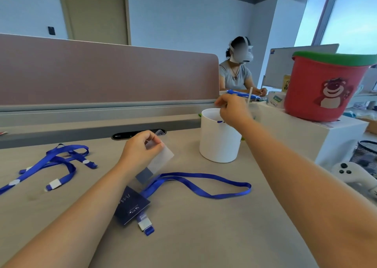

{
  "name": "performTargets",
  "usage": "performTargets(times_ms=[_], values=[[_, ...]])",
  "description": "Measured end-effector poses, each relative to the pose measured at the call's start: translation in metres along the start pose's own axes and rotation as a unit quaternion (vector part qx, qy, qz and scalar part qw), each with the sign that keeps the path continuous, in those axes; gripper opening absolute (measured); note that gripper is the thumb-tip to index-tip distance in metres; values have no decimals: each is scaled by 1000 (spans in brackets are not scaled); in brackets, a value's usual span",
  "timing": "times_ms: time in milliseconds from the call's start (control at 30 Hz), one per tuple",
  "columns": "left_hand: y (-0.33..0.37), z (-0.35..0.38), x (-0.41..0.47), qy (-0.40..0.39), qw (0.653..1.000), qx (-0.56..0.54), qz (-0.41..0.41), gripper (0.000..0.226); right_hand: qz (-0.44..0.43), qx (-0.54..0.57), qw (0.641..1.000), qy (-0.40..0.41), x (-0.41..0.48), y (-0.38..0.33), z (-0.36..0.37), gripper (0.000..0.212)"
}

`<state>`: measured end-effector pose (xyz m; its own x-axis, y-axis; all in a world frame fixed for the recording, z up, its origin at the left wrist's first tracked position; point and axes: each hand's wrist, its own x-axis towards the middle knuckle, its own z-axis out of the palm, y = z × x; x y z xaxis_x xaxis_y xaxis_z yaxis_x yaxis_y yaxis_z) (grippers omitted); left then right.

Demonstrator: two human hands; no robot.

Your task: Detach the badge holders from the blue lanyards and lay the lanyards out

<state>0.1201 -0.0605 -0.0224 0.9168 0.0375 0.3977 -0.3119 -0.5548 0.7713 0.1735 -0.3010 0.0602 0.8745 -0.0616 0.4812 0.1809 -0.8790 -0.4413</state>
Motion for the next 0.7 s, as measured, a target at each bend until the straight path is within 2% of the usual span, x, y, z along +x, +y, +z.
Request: performTargets(times_ms=[100,233,333,433,567,700], values=[[0,-18,0,28,999,16,1,8,-79,46,996,19,-25,-23,21,21],[-1,-59,-9,80,995,51,3,12,-152,76,985,-31,-52,-66,63,22],[-14,-102,-25,110,990,83,-7,13,-196,91,973,-86,-65,-104,96,21],[-45,-145,-46,147,975,159,-54,15,-221,103,959,-147,-77,-144,129,23],[-85,-191,-73,171,952,218,-133,17,-274,80,916,-282,-94,-192,169,23],[-98,-219,-95,161,936,263,-172,18,-312,59,885,-340,-105,-234,198,25]])
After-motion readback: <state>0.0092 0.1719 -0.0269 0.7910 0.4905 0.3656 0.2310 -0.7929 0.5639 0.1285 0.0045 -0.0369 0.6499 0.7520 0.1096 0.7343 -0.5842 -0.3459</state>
